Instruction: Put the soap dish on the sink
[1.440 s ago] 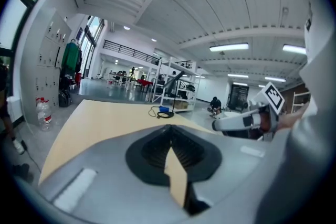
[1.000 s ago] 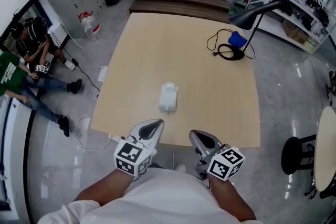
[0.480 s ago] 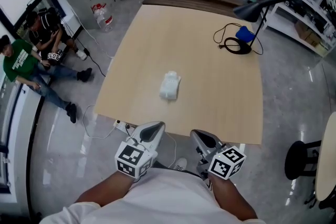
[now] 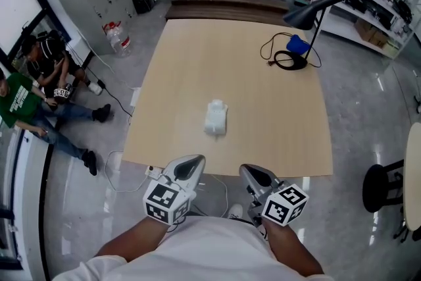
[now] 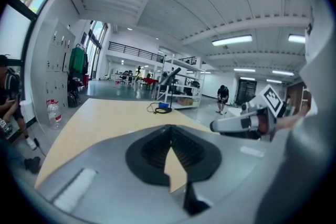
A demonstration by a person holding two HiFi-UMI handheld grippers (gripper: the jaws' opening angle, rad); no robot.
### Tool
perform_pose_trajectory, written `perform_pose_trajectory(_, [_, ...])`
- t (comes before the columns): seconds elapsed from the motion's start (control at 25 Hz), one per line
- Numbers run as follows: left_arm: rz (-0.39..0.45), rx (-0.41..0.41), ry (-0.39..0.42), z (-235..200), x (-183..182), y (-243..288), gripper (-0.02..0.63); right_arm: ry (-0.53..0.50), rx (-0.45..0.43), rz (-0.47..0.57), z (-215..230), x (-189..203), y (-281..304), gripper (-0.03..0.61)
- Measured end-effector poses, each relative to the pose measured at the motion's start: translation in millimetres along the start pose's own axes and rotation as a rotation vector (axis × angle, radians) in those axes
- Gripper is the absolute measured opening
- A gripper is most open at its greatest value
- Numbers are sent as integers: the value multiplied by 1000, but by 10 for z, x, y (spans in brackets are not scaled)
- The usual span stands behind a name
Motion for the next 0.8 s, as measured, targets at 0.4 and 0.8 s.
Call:
perform_pose_trajectory(0.4, [30, 36, 13, -521, -90, -153, 8, -28, 99, 25, -275, 2, 330, 2])
perform_pose_trajectory(0.8, [53, 55, -2, -655, -113, -199, 8, -48, 136, 15, -348, 51, 445, 2])
Point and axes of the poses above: the fingertips, and each gripper's own axes: y forward along the fingers, z to its right, x out of its underside, the point moved 4 cm from there along -y, backward along the fingers, and after that the axes turned 1 degree about -x, right-handed, at the moved point
